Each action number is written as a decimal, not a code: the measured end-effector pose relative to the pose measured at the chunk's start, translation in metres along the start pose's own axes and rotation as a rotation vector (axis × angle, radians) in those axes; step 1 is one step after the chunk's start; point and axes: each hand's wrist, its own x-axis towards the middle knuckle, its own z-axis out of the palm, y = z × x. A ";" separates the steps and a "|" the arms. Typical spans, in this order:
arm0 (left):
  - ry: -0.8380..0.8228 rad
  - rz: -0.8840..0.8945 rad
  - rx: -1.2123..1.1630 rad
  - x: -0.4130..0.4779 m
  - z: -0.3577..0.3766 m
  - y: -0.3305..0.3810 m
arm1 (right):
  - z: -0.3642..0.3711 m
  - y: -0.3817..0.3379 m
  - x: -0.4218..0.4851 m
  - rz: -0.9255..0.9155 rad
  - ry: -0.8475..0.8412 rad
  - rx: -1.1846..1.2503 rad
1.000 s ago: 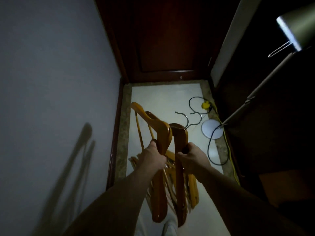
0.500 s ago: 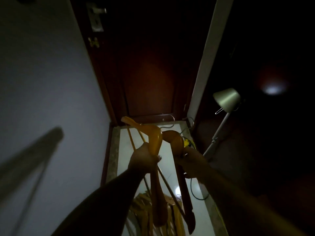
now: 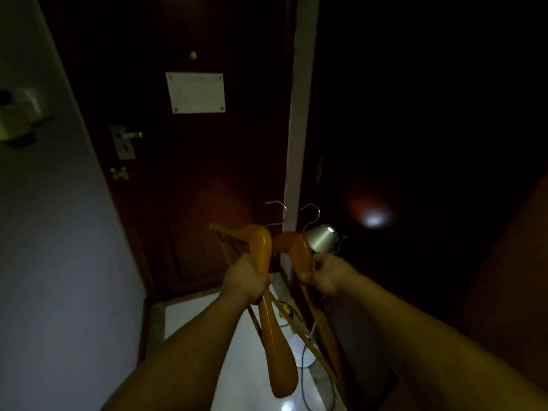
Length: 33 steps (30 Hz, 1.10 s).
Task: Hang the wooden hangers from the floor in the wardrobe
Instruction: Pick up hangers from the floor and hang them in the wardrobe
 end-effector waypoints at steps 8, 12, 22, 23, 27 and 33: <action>-0.093 0.151 -0.138 -0.014 -0.016 0.084 | -0.073 -0.034 -0.056 -0.019 0.177 -0.063; -0.164 0.253 -0.219 -0.038 -0.017 0.122 | -0.102 -0.039 -0.091 -0.002 0.256 -0.100; -0.335 0.440 -0.352 -0.112 0.026 0.193 | -0.172 -0.005 -0.205 0.170 0.434 -0.147; -0.358 0.451 -0.354 -0.120 0.033 0.198 | -0.179 0.000 -0.217 0.193 0.446 -0.161; -0.421 0.506 -0.322 -0.157 0.061 0.220 | -0.208 0.021 -0.260 0.261 0.488 -0.169; -0.415 0.561 -0.304 -0.198 0.104 0.264 | -0.247 0.057 -0.314 0.331 0.558 -0.092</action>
